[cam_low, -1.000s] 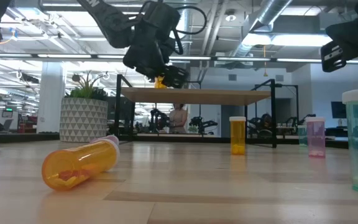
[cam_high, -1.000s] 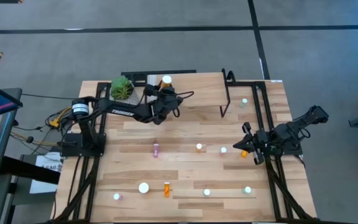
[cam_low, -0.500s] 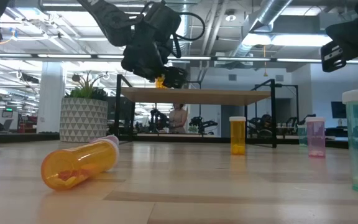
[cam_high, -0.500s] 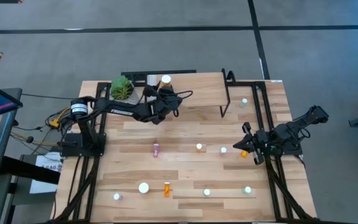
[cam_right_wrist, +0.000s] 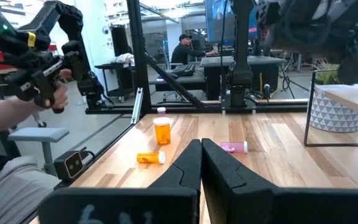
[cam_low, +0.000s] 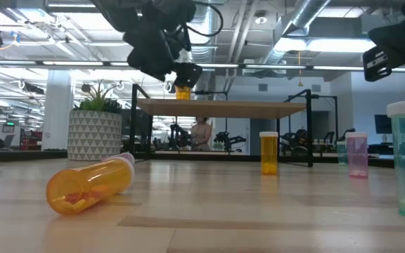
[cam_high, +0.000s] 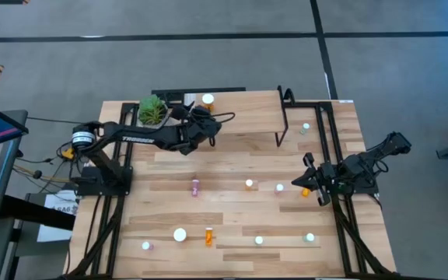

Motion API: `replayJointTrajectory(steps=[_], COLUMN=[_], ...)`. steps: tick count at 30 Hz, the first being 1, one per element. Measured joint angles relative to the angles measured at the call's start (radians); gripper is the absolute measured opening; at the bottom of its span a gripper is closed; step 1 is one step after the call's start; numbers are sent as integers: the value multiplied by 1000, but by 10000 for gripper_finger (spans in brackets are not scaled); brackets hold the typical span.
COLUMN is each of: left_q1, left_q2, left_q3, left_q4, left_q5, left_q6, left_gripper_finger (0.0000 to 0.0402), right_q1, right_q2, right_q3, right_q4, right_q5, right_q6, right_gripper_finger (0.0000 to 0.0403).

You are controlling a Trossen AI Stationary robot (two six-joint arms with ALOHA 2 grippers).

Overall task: Pick and place medicine bottles onto shelf by color
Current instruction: Adjust the shelf

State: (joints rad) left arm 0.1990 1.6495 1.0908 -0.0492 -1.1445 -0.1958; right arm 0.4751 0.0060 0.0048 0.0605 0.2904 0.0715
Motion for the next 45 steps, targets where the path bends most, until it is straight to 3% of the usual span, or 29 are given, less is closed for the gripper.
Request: replayJointTrajectory(steps=[5, 9, 11, 15, 18, 21, 25, 33, 39, 45], left_q1=[-51, -132, -159, -176, -176, -196, -221, -181, -102, -33], left_q2=[-73, -181, -230, -285, -267, -228, -197, -192, -192, -192], left_q3=[1, 2, 3, 3, -3, -26, -34, -33, -33, -33], left_q4=[-9, 25, -11, -187, -307, -352, -452, -651, -667, -665], left_q5=[52, 136, 242, 519, 710, 823, 810, 686, 720, 749], left_q6=[60, 211, 265, 229, 205, 220, 208, 170, 233, 290], left_gripper_finger=[278, 273, 265, 244, 222, 195, 154, 77, 40, 27], right_q1=[0, 0, 0, 0, 0, 0, 0, 0, 0, 0], right_q2=[0, 0, 0, 0, 0, 0, 0, 0, 0, 0], right_q3=[0, 0, 0, 0, 0, 0, 0, 0, 0, 0], right_q4=[0, 0, 0, 0, 0, 0, 0, 0, 0, 0], right_q5=[0, 0, 0, 0, 0, 0, 0, 0, 0, 0], right_q6=[0, 0, 0, 0, 0, 0, 0, 0, 0, 0], right_gripper_finger=[33, 33, 33, 33, 33, 33, 33, 33, 33, 33])
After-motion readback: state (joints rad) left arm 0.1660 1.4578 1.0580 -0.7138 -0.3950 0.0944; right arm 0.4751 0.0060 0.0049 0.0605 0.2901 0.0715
